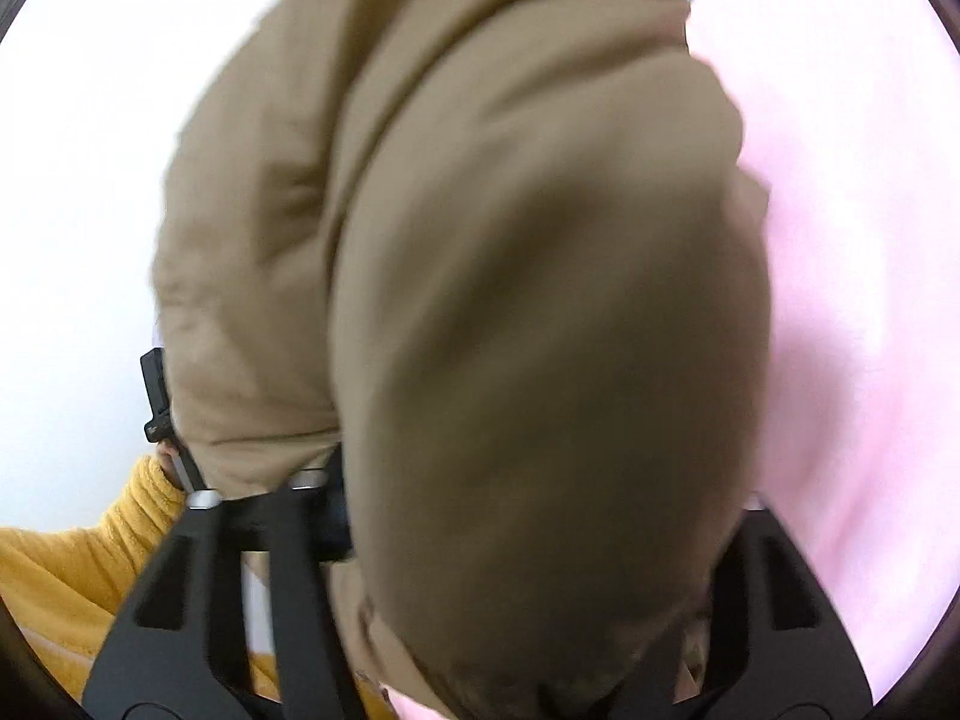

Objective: Fold large clothes
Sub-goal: 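Grasp the jacket bundle with the right tool while the left tool grasps beside it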

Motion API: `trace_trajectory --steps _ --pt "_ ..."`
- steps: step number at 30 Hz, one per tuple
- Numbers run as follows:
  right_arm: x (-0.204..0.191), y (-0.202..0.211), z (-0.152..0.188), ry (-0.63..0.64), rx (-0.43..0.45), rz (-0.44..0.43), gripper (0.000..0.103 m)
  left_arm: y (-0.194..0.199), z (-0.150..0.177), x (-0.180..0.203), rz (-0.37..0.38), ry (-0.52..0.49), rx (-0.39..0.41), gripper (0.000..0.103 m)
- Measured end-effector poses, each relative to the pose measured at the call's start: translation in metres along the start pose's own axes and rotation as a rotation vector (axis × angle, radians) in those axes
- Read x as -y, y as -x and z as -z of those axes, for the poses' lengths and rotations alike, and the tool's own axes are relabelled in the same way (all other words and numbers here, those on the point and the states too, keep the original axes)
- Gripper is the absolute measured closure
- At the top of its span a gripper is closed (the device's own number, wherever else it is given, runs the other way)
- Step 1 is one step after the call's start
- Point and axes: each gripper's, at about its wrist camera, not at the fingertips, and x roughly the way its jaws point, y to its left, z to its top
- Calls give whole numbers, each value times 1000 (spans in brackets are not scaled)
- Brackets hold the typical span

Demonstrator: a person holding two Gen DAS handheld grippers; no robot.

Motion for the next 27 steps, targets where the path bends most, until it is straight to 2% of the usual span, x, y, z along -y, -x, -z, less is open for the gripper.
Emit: trace_trajectory --steps 2,9,14,19,23,25,27 --pt "-13 0 3 23 -4 45 67 4 2 -4 12 1 0 5" --pt "-27 -17 11 2 -14 137 69 17 5 -34 67 32 34 5" --pt "-26 -6 -9 0 -28 181 68 19 8 -58 69 47 51 5" --pt "-27 -9 -6 -14 -34 199 64 -11 3 -76 190 61 -19 5" --pt "-30 -11 -5 -29 -31 205 60 -49 -7 -73 280 11 -107 4" --pt "-27 -10 -5 -35 -30 208 57 -59 -10 -79 330 22 -129 4" --pt "-29 -12 -5 -28 -29 215 50 -69 -13 -87 381 45 -151 4"
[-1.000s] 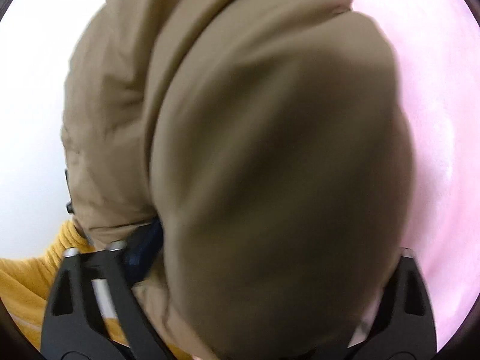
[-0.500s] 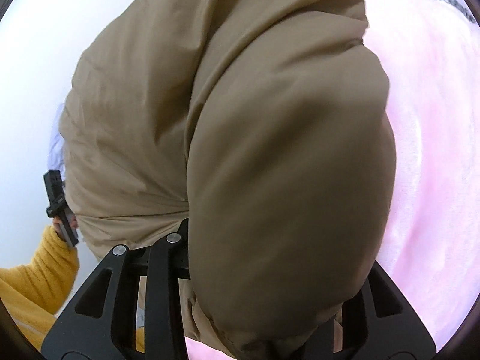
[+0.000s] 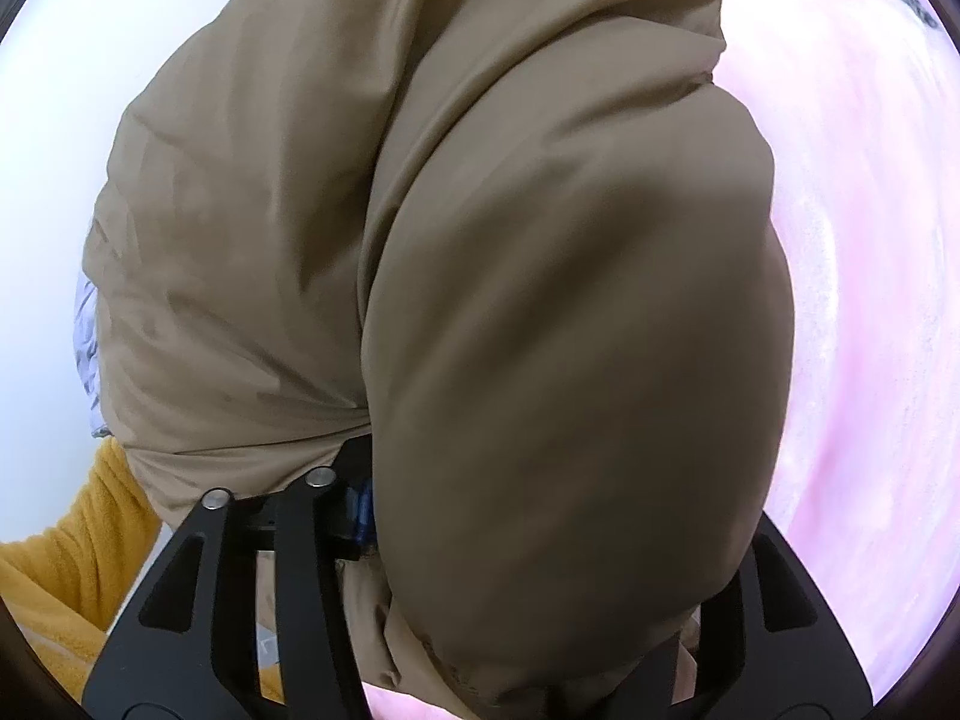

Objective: Fold large clothes
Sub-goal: 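Lift the jacket bundle with both tools and carry it along the bed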

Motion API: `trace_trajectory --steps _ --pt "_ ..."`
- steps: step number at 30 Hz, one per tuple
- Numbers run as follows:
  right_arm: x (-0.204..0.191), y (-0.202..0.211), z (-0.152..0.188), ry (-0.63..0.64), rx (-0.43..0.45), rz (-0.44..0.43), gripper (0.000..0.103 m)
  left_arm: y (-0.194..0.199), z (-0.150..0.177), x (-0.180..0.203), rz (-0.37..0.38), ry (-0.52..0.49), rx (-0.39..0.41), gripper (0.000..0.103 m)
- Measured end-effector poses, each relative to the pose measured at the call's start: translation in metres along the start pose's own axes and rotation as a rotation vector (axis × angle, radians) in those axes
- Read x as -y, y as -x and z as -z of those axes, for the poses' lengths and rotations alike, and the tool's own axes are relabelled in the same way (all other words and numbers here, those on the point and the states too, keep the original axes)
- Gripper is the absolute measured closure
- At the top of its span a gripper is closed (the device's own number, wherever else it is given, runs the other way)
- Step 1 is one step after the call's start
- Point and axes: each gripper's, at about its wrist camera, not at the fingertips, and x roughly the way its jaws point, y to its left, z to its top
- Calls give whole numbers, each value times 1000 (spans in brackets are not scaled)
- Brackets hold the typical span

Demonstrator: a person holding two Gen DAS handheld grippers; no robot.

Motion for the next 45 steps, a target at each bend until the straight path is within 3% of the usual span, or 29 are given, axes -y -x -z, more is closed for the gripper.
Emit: trace_trajectory --steps 7,12,16,23,25,27,30,32,34,37,40,42,45 --pt "1 -7 5 -40 31 -8 28 -11 -3 -12 81 5 -19 4" --pt "5 -10 7 -52 44 -2 11 -11 -4 -11 88 54 -64 4" --pt "18 -7 7 -39 43 -31 8 -5 -6 14 128 -52 -88 5" --pt "13 -18 4 -49 55 -62 8 -29 -17 11 113 4 -100 4" --pt "5 -21 2 -46 54 -51 15 -32 -18 9 123 16 -108 4" --pt "-7 -20 -1 -42 68 -54 44 -33 -18 8 118 52 -114 4" --pt "-27 -14 1 -42 72 0 63 -36 -18 17 48 65 -107 5" --pt "-41 -12 3 -47 81 41 70 -35 -16 25 7 82 -87 16" --pt "-64 -10 7 -5 91 101 74 -27 -14 30 -14 117 -48 52" --pt "-84 2 12 6 118 149 80 -15 -10 48 -128 174 12 77" --pt "-105 18 21 11 165 171 85 -7 -2 79 -241 145 82 87" --pt "-114 35 28 5 200 155 87 9 9 92 -238 181 143 89" --pt "-133 67 48 37 259 137 88 36 25 119 -232 149 229 90"
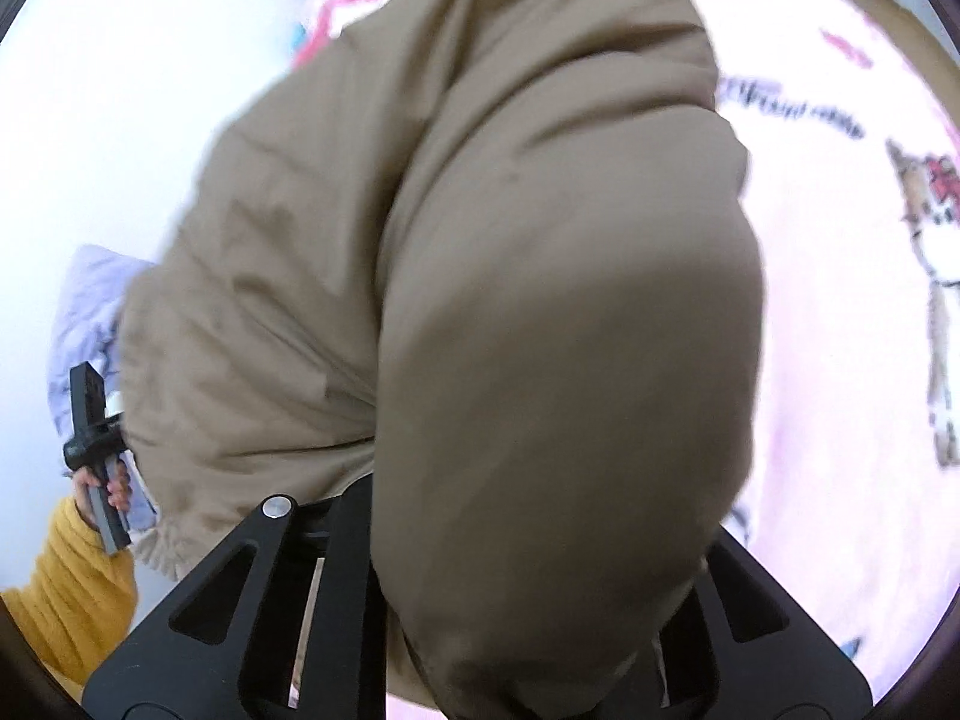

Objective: Fold large clothes
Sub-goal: 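Lift the jacket bundle with both tools and carry it along the bed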

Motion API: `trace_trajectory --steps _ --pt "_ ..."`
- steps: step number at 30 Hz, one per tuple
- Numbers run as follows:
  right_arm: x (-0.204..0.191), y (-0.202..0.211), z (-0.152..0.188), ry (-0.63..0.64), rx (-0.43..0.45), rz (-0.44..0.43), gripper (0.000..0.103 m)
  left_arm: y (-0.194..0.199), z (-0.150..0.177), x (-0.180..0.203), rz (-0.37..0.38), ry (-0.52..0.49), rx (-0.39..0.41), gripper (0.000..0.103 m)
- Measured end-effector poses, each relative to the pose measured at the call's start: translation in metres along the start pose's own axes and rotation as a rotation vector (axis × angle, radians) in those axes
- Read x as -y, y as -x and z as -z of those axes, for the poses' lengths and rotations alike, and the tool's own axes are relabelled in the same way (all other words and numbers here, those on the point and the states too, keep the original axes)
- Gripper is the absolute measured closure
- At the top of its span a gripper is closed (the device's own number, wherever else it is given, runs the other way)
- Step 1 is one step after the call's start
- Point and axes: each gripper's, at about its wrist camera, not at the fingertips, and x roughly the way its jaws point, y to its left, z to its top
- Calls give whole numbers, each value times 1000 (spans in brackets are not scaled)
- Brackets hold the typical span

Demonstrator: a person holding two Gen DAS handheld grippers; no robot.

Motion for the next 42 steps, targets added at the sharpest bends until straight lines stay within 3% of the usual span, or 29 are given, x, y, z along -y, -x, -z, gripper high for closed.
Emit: trace_trajectory --steps 3,6,9,11,16,18,20,24,26,29,35,42 --pt "-9 29 14 24 32 1 88 34 12 17 78 30 49 91" --pt "-8 64 34 3 69 -8 88 62 27 37 92 -27 83 91" --pt "15 110 65 -34 98 -4 88 86 46 50 146 -39 84 91" --pt "27 129 96 -75 107 7 88 91 56 63 153 -73 66 91" --pt "50 114 151 -191 44 82 88 60 91 54 118 -86 -50 91" --pt "57 115 169 -225 67 82 88 57 101 67 79 -140 -34 91" --pt "60 129 175 -244 111 77 88 63 101 78 98 -144 10 91" --pt "66 149 170 -241 178 98 88 64 81 107 116 -175 62 92" --pt "83 159 176 -249 203 102 88 58 68 126 163 -170 72 92" --pt "112 193 161 -251 262 115 88 52 52 161 203 -220 99 92" --pt "164 242 112 -235 389 165 88 22 -9 268 309 -336 143 92" --pt "262 273 68 -335 526 256 88 -69 -64 431 372 -471 138 92"
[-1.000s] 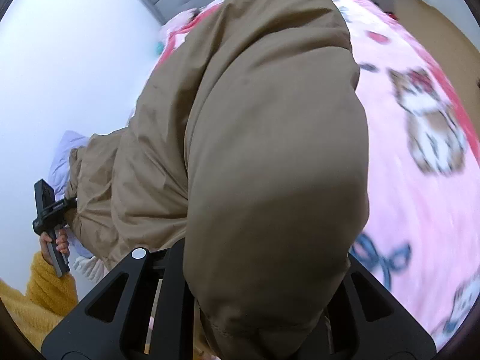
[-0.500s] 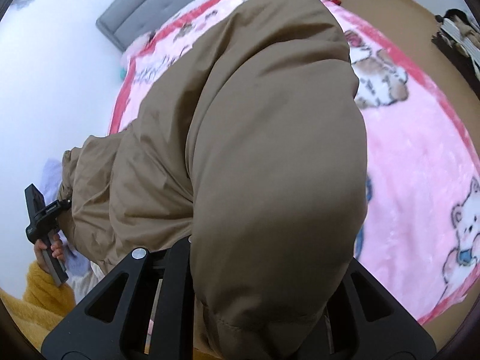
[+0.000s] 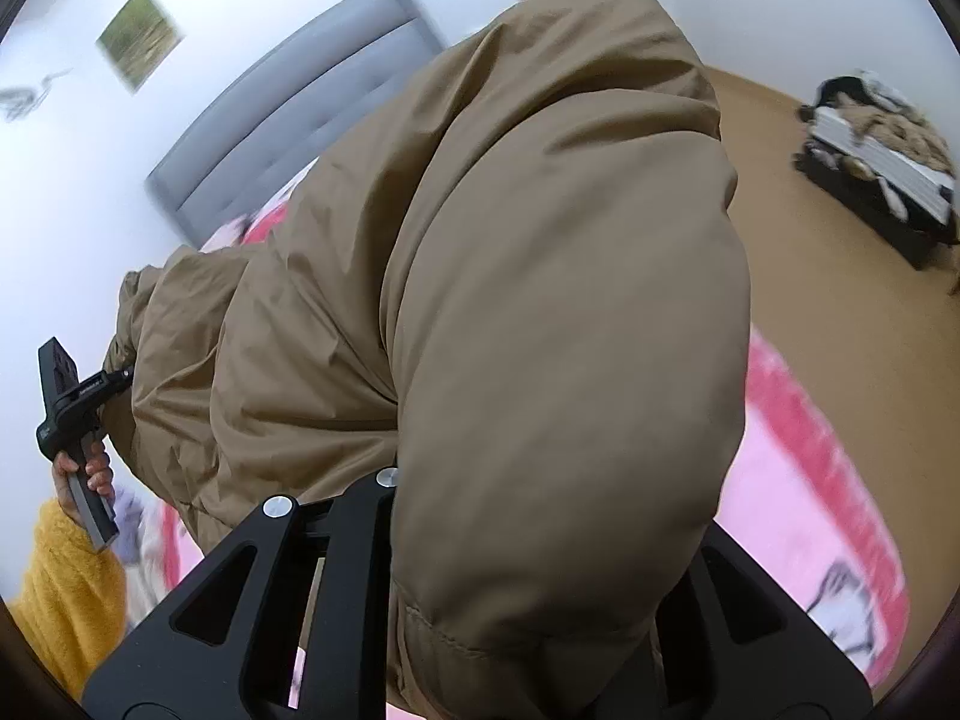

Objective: Fold large clothes
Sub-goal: 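Lift the jacket bundle with both tools and carry it along the bed, then lower the jacket bundle onto the blanket and open both tools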

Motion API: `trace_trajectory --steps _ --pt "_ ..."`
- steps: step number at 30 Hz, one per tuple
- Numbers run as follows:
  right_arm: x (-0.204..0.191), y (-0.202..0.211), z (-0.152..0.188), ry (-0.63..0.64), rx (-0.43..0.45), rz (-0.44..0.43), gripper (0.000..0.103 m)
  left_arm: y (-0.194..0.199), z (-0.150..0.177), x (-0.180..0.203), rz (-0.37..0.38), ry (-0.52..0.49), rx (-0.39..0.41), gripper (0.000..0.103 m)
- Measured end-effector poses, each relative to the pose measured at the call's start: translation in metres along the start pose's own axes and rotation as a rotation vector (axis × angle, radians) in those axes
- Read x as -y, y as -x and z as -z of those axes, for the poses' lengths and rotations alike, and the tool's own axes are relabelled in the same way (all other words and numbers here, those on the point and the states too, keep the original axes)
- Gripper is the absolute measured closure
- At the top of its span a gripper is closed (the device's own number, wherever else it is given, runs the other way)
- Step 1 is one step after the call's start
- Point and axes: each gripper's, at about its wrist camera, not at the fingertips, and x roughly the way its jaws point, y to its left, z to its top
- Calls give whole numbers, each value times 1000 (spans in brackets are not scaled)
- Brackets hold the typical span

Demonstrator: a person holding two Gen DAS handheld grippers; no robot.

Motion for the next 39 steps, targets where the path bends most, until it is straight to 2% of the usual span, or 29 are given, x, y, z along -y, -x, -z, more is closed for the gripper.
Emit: trace_trajectory --steps 3,5,8,9,11,14,16,19,20,21,24,25,27,29,30,31,33,34,35,36,37,38,39 --pt "45 -20 -18 -77 20 36 88 -71 -27 26 70 46 -23 92" --pt "78 -41 -22 -122 17 57 87 -115 -37 39 72 50 -40 92" --pt "108 -88 -19 -200 -17 97 87 -172 -40 63 -3 -63 -98 91" --pt "110 -112 -20 -225 -33 112 87 -198 -34 71 -55 -133 -140 91" --pt "125 -135 -11 -255 -61 138 86 -231 -22 74 -129 -191 -189 91" --pt "155 -151 11 -309 -75 140 83 -255 -17 66 -210 -256 -179 91" --pt "161 -155 20 -340 -79 125 79 -272 -17 56 -255 -283 -218 89" --pt "168 -167 23 -349 -69 124 70 -293 -12 50 -293 -376 -258 83" --pt "171 -163 25 -352 -67 123 64 -300 -9 50 -310 -422 -279 80" --pt "171 -161 28 -359 -69 122 57 -306 -8 48 -325 -444 -296 72" --pt "183 -149 21 -399 -95 94 46 -302 -20 41 -339 -477 -303 46" --pt "185 -141 19 -400 -105 105 44 -296 -27 37 -332 -474 -278 33" --pt "186 -128 12 -375 -97 135 38 -276 -43 26 -310 -467 -209 19" --pt "179 -113 6 -313 -68 185 36 -255 -59 18 -266 -445 -158 15" --pt "171 -106 0 -265 -40 236 25 -248 -63 18 -254 -444 -138 15" --pt "161 -96 -6 -203 7 316 21 -240 -66 21 -252 -456 -110 15" --pt "145 -76 -22 -119 148 386 17 -224 -68 32 -239 -511 -18 15" --pt "134 -63 -32 -81 252 403 17 -216 -69 40 -244 -538 38 15" --pt "126 -58 -41 -51 318 374 16 -210 -69 47 -240 -548 87 15" --pt "122 -60 -50 -29 341 324 24 -205 -70 57 -213 -552 126 15" --pt "118 -71 -64 -21 308 269 33 -208 -70 67 -161 -563 104 15" --pt "116 -86 -74 -30 258 227 48 -216 -70 76 -135 -579 61 15" --pt "114 -101 -83 -38 211 187 58 -227 -66 87 -138 -613 17 15"
